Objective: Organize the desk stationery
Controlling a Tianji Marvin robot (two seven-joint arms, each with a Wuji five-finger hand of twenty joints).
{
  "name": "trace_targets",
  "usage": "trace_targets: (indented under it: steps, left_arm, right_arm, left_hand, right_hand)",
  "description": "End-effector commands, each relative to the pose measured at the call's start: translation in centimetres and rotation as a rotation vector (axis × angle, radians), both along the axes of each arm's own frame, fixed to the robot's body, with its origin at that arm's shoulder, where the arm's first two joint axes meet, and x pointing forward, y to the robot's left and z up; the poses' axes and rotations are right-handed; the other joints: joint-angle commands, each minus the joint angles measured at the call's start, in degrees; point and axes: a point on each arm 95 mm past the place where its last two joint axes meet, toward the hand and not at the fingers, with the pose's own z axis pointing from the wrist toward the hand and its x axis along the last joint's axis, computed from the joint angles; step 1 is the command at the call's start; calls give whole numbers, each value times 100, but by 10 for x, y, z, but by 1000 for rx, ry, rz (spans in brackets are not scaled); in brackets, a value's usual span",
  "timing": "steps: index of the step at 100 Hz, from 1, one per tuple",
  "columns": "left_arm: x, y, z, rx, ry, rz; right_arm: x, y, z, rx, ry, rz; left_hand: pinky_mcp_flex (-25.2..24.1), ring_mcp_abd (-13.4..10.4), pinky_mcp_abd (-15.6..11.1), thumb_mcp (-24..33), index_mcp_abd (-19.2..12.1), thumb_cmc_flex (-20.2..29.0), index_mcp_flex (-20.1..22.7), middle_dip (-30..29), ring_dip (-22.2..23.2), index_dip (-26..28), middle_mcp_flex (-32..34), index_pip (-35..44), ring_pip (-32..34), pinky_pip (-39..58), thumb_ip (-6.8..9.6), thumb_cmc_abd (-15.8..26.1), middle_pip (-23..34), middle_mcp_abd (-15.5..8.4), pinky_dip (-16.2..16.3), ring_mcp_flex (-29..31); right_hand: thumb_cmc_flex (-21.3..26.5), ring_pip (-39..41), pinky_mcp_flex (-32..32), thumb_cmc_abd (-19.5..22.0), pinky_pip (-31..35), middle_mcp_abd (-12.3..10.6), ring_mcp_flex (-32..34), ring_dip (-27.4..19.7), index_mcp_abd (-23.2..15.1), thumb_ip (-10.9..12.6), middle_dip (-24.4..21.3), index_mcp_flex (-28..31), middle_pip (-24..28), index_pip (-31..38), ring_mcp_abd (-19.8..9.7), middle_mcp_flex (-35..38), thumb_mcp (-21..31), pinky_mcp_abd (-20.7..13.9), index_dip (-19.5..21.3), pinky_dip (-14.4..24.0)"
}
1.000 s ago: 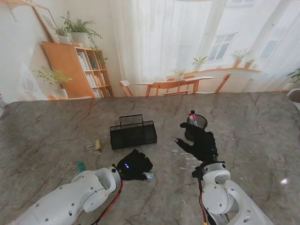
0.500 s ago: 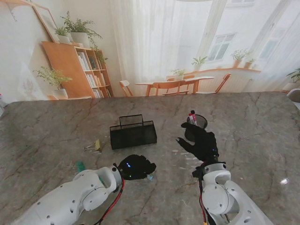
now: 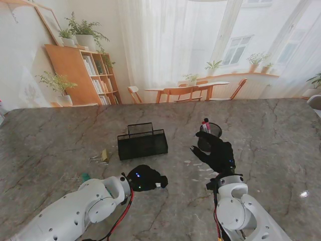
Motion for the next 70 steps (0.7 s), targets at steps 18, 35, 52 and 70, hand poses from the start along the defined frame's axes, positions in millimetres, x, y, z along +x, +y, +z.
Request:
trace_targets:
  steps: [18,35,52,70]
  left_arm:
    - [-25,24,-52,94,137,-19]
    - [-24,23,-51,48,132,-26]
    - [-23,23,-48,-28,118,-6]
    - [-23,24,-41,-63,88,11]
  right_arm:
    - [-1,1,-1,13,11,-10]
    - [-1,1,-1,17,11,-11]
    - [0,1,-1,25,6,-11]
    - [0,1,-1,29,2,-12]
  left_hand:
    - [-52,-366,-396,-938,24,397,840,-1146,-297,-1322,1271,33,216,23,29,-86,-309,-773,238,346]
    - [148,-313,-288,-1177,125,397,919,-1106,-743,-2037,1447,684,655,-122,69,20,-180,-596,163,417]
    - [392,-175,-151,-1014,188,397,975,-1122,-678,-2130,1569,1076,841,-161,171,-267,-94,-475,133,570]
    - [451,-160,-132,-933,181,368,945,-1078,-573,-2103,1595,1318,988,-195,264,-430,37,-443,132,593]
  right_hand:
    - [-69,28,0,230,108,0,63,96,3,-90,117,190,71,123,-4,69,-134,54,172,98]
    - [-59,28,3,277,111,8,67,100,1,-87,124,237,72,157,-4,82,-166,53,200,105]
    - [-61,34,13,348,121,-2,80,107,1,-85,131,282,79,189,0,104,-197,65,224,113]
    - [-53,41,20,392,132,8,86,112,18,-80,138,308,84,209,5,117,-228,63,244,121]
